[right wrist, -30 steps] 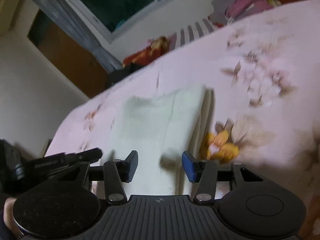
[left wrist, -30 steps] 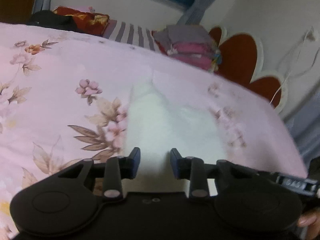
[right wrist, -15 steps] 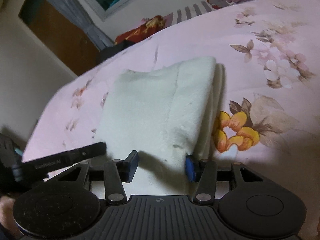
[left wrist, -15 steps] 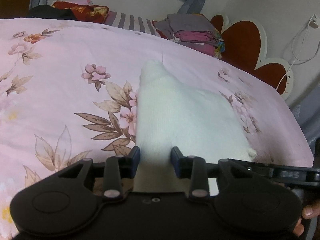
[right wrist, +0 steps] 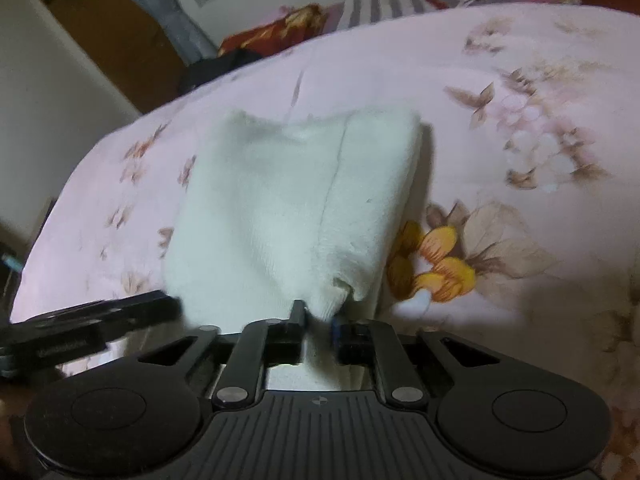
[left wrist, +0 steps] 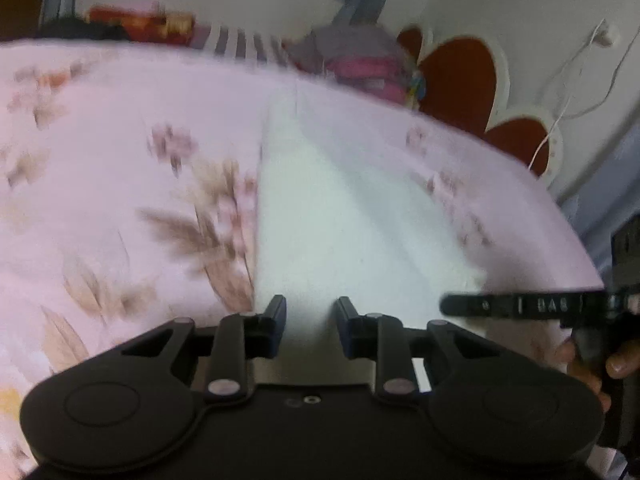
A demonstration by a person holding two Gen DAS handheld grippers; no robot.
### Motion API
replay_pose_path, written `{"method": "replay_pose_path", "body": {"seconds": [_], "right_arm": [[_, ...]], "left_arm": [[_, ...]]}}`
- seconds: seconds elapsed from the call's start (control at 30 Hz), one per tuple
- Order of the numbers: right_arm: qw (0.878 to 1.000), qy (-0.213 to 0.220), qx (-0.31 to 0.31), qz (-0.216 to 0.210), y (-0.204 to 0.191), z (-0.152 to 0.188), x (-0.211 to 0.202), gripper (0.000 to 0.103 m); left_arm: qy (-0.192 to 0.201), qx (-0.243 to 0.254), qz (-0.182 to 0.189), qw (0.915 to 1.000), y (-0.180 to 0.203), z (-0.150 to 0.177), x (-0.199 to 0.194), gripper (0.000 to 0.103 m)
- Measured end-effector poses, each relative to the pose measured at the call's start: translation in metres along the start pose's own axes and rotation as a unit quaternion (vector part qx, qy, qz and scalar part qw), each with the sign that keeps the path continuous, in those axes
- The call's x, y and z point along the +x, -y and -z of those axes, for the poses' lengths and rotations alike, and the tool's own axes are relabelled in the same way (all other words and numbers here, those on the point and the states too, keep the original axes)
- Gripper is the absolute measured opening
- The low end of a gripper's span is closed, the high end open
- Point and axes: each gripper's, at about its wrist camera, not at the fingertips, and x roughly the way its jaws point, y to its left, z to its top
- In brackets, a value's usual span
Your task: Fold small clothes
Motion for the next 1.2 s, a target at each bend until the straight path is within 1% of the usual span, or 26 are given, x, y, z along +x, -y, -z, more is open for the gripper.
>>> {"method": "replay_pose_path", "body": {"seconds": [0.03,0.07,0.1,0.2,0.23,0.27,0.3,0.33,0.37,0.4,0.43,0.47,0.5,0.57,0.63,0.67,0.73,0.8,0.87,0.9,0.93,0.97,1.0,1.07,1.1,1.2], "right_arm": [[0.999,0.019,-0.008,0.028,-0.002,0.000,-0.009,0.057],[0.998,0.048,-0.023,0.045,-0.004,0.000,-0.020,0.057],[0.996,0.064,-0.034,0.051,-0.006,-0.002,-0.028,0.057],[0.994,0.091,-0.041,0.040,-0.010,-0.019,-0.034,0.056],[0.993,0.102,-0.050,0.037,-0.016,-0.027,-0.031,0.050],[0.992,0.109,-0.059,0.034,-0.020,-0.036,-0.026,0.039],[0.992,0.108,-0.063,0.028,-0.024,-0.043,-0.019,0.037],[0.993,0.101,-0.064,0.022,-0.027,-0.051,-0.007,0.029],[0.993,0.095,-0.069,0.024,-0.029,-0.057,0.005,0.020],[0.993,0.088,-0.076,0.031,-0.028,-0.059,0.017,0.018],[0.992,0.069,-0.086,0.053,-0.026,-0.061,0.032,0.018],[0.991,0.047,-0.091,0.088,-0.021,-0.060,0.047,0.018],[0.991,0.039,-0.079,0.098,-0.011,-0.057,0.057,0.017],[0.995,0.048,-0.049,0.075,0.000,-0.057,0.054,0.017],[0.994,0.050,-0.052,0.078,-0.001,-0.058,0.050,0.018],[0.994,0.058,-0.051,0.081,-0.003,-0.058,0.044,0.018],[0.992,0.092,-0.047,0.074,-0.010,-0.060,0.033,0.018],[0.990,0.111,-0.052,0.071,-0.019,-0.067,0.033,0.018],[0.989,0.110,-0.058,0.076,-0.026,-0.078,0.043,0.018],[0.990,0.102,-0.061,0.075,-0.028,-0.082,0.050,0.018],[0.991,0.080,-0.065,0.091,-0.028,-0.084,0.062,0.018],[0.990,0.054,-0.069,0.113,-0.025,-0.083,0.075,0.018],[0.989,0.060,-0.071,0.112,-0.022,-0.081,0.076,0.018],[0.991,0.061,-0.054,0.110,-0.021,-0.080,0.065,0.018],[0.991,0.073,-0.051,0.099,-0.023,-0.076,0.052,0.018],[0.993,0.083,-0.064,0.061,-0.035,-0.055,0.024,0.018]], "left_arm": [[0.012,0.007,0.000,0.9999,0.000,-0.006,-0.003,0.026],[0.022,0.014,0.001,0.9997,0.000,-0.015,-0.004,0.028],[0.028,0.021,0.001,0.9994,0.000,-0.023,-0.003,0.030],[0.044,0.040,0.010,0.9982,0.000,-0.052,0.012,0.031],[0.045,0.046,0.013,0.9979,0.001,-0.061,0.021,0.031],[0.040,0.051,0.020,0.9977,0.001,-0.068,0.030,0.031],[0.032,0.057,0.026,0.9975,0.002,-0.072,0.039,0.031],[0.026,0.067,0.023,0.9971,0.003,-0.076,0.050,0.031],[0.024,0.076,0.018,0.9967,0.003,-0.076,0.060,0.032],[0.017,0.082,0.014,0.9964,0.001,-0.074,0.068,0.034],[-0.006,0.080,0.003,0.9968,-0.003,-0.071,0.080,0.033],[-0.012,0.076,0.010,0.9970,-0.008,-0.067,0.085,0.034],[-0.006,0.079,0.020,0.9967,-0.011,-0.066,0.084,0.034],[-0.012,0.079,0.023,0.9965,-0.012,-0.067,0.080,0.034],[-0.007,0.091,0.018,0.9957,-0.008,-0.068,0.072,0.033],[-0.001,0.100,0.019,0.9948,-0.005,-0.068,0.066,0.031],[0.008,0.112,0.023,0.9934,-0.002,-0.070,0.066,0.031],[0.003,0.114,0.021,0.9933,0.001,-0.078,0.076,0.031],[0.005,0.114,0.014,0.9933,0.004,-0.085,0.086,0.035],[-0.010,0.109,0.010,0.9939,0.003,-0.085,0.094,0.035],[-0.033,0.101,0.009,0.9943,0.001,-0.085,0.102,0.035],[-0.039,0.093,0.014,0.9948,-0.002,-0.085,0.105,0.037],[-0.033,0.090,0.015,0.9953,-0.003,-0.085,0.102,0.037],[-0.020,0.099,0.020,0.9947,-0.002,-0.082,0.088,0.033],[-0.013,0.107,0.018,0.9941,-0.001,-0.077,0.080,0.033],[0.001,0.104,0.049,0.9933,-0.003,-0.051,0.049,0.033]]}}
